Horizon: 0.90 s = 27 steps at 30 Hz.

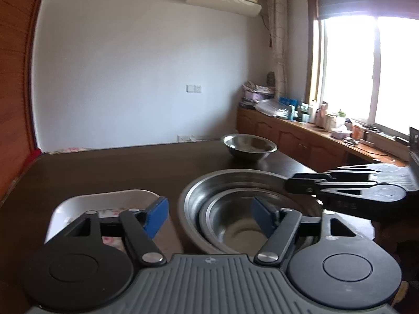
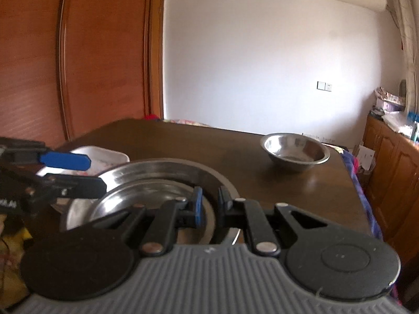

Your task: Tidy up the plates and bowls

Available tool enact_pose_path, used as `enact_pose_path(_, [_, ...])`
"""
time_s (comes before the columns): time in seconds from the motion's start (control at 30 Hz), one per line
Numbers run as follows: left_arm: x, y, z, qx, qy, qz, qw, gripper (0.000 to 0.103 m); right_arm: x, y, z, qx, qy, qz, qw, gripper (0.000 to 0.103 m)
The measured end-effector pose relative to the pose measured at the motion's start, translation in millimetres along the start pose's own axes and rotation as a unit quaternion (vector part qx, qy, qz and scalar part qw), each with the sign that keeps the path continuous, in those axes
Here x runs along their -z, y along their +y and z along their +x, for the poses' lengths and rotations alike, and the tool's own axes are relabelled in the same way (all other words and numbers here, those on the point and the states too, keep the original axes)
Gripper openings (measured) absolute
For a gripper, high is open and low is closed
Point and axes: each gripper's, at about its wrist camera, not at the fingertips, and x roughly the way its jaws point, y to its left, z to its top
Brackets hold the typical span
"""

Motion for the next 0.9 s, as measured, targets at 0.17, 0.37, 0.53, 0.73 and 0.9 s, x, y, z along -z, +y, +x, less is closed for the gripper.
enact_pose_path(0.17, [8, 10, -8, 0.001, -0.008, -0.026, 0.9996, 0.103, 10, -2, -6, 0.004, -0.032, 0.021, 0.999, 0.014])
enact_pose_path(0.37, [11, 16, -12, -0.005, -0.011, -0.027, 0.9996, 0.103, 14, -3, -9, 0.022, -0.057, 0.021, 0.998, 0.014])
enact_pose_path(0.53, [9, 16, -12, -0.006, -0.016, -0.027, 0.9995, 0.103, 16, -5, -11, 0.027, -0.059, 0.024, 0.998, 0.015])
enact_pose_path(0.73, [0, 17, -11, -0.007, -0.026, -0.025, 0.9993, 0.103, 14, -9, -15, 0.046, -0.068, 0.02, 0.996, 0.043])
enact_pose_path(0.9, [-17, 14, -1, -0.003, -0.031, -0.012, 0.9994, 0.103, 8, -21, -14, 0.062, -0.074, 0.019, 0.995, 0.064])
